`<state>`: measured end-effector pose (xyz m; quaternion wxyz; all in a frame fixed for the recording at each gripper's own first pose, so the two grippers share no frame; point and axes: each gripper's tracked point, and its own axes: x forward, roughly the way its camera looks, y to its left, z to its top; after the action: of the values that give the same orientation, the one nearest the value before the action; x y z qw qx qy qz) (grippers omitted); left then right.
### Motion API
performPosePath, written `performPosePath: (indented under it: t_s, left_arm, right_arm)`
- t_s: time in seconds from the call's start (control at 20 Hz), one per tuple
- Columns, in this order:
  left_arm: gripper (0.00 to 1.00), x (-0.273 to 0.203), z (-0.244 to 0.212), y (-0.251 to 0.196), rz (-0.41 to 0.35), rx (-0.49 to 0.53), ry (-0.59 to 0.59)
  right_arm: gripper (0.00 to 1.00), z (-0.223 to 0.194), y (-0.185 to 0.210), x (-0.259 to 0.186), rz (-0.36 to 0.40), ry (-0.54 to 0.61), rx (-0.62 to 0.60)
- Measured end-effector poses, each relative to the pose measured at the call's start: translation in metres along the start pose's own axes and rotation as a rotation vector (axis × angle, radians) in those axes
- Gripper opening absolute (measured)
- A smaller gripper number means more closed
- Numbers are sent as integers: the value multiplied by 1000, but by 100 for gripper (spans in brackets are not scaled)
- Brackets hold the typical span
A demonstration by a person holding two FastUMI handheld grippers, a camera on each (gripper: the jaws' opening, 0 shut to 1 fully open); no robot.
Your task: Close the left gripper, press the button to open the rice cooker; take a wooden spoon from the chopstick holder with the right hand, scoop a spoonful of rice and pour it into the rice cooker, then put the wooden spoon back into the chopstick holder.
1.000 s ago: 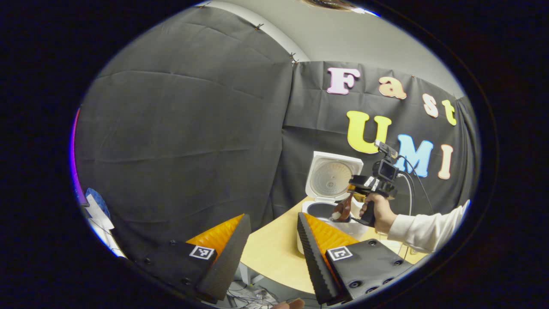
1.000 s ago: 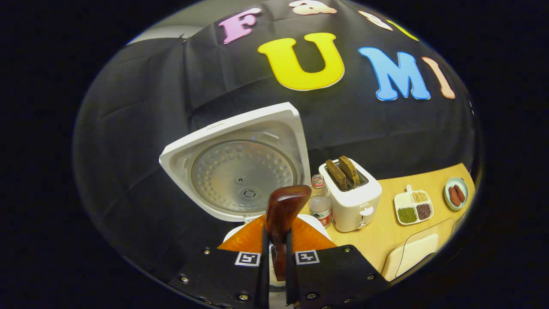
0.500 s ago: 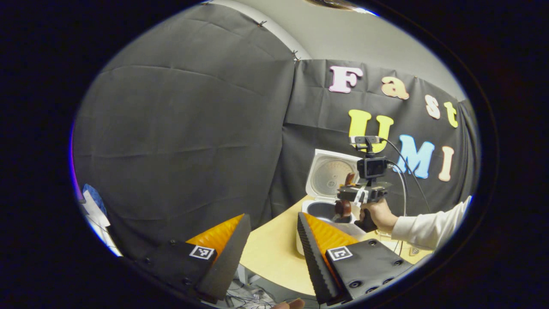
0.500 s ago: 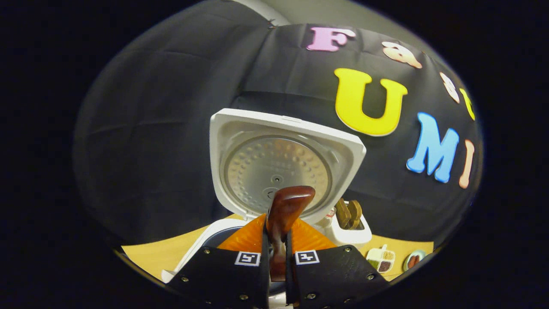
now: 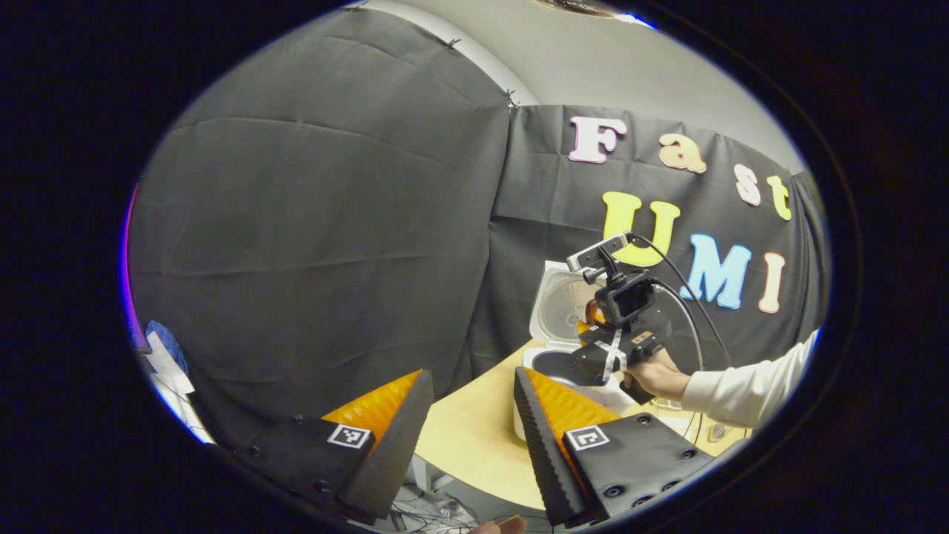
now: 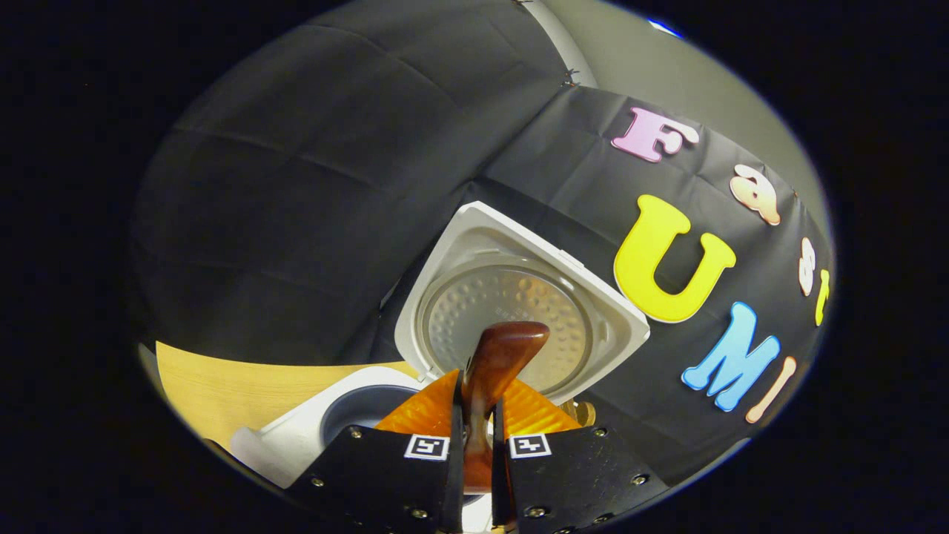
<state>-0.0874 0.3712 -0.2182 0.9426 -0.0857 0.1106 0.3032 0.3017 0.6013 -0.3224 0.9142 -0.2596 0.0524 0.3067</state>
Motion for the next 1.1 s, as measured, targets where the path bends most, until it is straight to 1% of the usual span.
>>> performPosePath:
  t_s: [0.15, 0.25, 0.35, 0.45, 0.55, 0.6, 0.65, 0.7, 0.8, 0.85, 0.9, 0.95, 1.05, 1.1]
  left_arm:
    - [81, -12, 7, -1, -2, 8, -14]
    - [81, -18, 11, -1, -4, 4, -19]
    - [81, -23, 19, -3, -11, 4, -33]
    - [81, -38, 28, -7, -19, 14, -56]
    - [81, -53, 38, -12, -34, 23, -79]
    - [87, -58, 42, -14, -43, 25, -86]
    - [75, -63, 45, -14, -50, 28, -90]
    - [75, -68, 49, -15, -57, 29, -92]
    - [83, -80, 59, -25, -78, 30, -93]
    - [87, -83, 60, -39, -88, 36, -94]
    - [87, -79, 63, -57, -96, 45, -96]
    - [83, -66, 63, -81, -104, 51, -99]
    - [75, -59, 68, -107, -122, 56, -103]
    - [76, -63, 67, -113, -131, 57, -104]
  right_arm:
    - [16, 1, -26, -8, -1, 55, 246]
    - [16, 1, -48, -17, 22, 97, 463]
    - [16, 0, -74, -36, 39, 126, 672]
    - [15, -5, -108, -52, 18, 131, 803]
    - [15, -10, -143, -73, -16, 120, 854]
    - [15, -15, -158, -84, -30, 115, 863]
    - [15, -21, -171, -97, -42, 113, 872]
    - [15, -28, -184, -110, -55, 114, 882]
    - [15, -48, -211, -136, -89, 117, 898]
    - [15, -60, -228, -150, -112, 122, 902]
    - [15, -74, -244, -165, -138, 132, 907]
    - [15, -90, -260, -178, -166, 138, 915]
    - [15, -125, -294, -206, -229, 160, 932]
    - [15, -147, -317, -217, -266, 174, 942]
